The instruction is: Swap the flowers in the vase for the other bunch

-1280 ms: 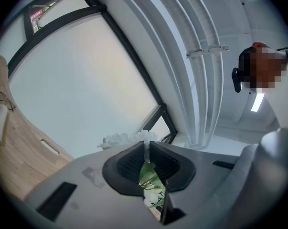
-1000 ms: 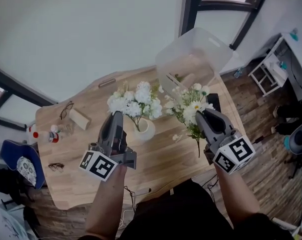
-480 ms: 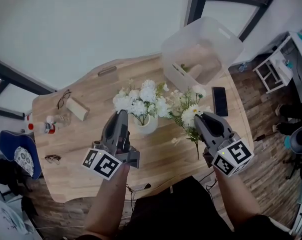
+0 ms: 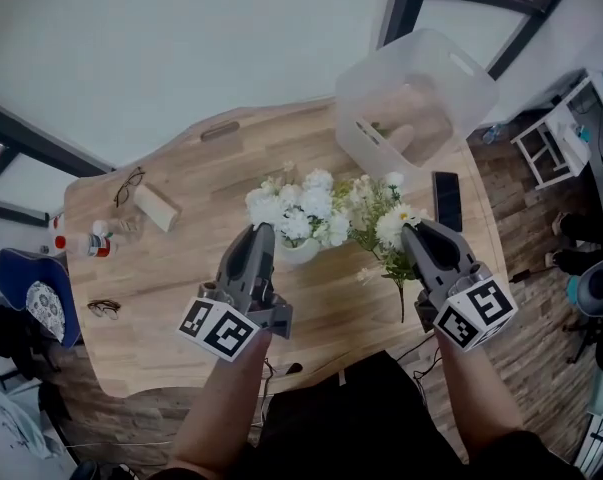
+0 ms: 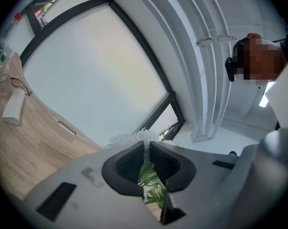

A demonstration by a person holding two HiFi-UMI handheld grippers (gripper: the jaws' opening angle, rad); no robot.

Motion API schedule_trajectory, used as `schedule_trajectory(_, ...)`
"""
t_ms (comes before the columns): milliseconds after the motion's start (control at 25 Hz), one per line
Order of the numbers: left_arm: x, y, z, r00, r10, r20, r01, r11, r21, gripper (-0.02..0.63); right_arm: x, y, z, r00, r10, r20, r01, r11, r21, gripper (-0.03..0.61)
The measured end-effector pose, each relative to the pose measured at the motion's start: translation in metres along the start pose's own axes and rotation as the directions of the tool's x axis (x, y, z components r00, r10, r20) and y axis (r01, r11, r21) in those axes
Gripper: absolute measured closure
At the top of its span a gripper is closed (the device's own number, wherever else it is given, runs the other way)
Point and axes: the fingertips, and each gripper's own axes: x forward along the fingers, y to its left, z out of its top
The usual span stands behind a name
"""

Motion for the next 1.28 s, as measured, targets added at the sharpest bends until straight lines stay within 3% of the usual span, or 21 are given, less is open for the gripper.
schedule_trajectory(160, -0.004, -0.014, 0.002, 0.998, -0.054, 0.024, 0.053, 0.998, 0.043, 0.572, -0.003, 0.001, 0.005, 1.0, -0.002, 0.008, 0.003, 1.0, -0.011, 0.515)
schedule_trajectory(400, -0.009, -0.029, 0.009, 0.997, -0.076, 0.02, 0.073, 0.991, 0.115, 0.5, -0.009, 0.003, 0.019, 0.999, -0.005, 0.034, 0.006, 1.0, -0.031, 0.515)
schedule_trajectory(840, -0.023, -0.061, 0.049, 0.994, -0.085, 0.069, 0.068, 0.972, 0.225, 0.495, -0.033, 0.0, 0.059, 0.994, -0.019, 0.105, 0.025, 0.998, -0.061, 0.515)
schedule_trajectory(1080, -0.046, -0.072, 0.089, 0.988, -0.045, 0.145, -0.005, 0.946, 0.324, 0.495, -0.043, 0.004, 0.083, 0.989, -0.02, 0.143, 0.034, 0.995, -0.098, 0.515)
schedule_trajectory(1200, -0.052, -0.071, 0.1, 0.991, 0.002, 0.135, -0.053, 0.925, 0.376, 0.495, -0.044, 0.006, 0.095, 0.988, -0.007, 0.153, 0.027, 0.992, -0.126, 0.515)
schedule_trajectory(1240, -0.054, -0.07, 0.101, 0.992, 0.028, 0.121, -0.073, 0.918, 0.39, 0.501, -0.046, 0.007, 0.098, 0.988, -0.005, 0.151, 0.027, 0.99, -0.141, 0.517)
schedule_trajectory(1280, -0.058, -0.068, 0.102, 0.993, 0.054, 0.109, -0.094, 0.91, 0.403, 0.552, -0.047, 0.008, 0.101, 0.989, -0.004, 0.149, 0.027, 0.987, -0.157, 0.517)
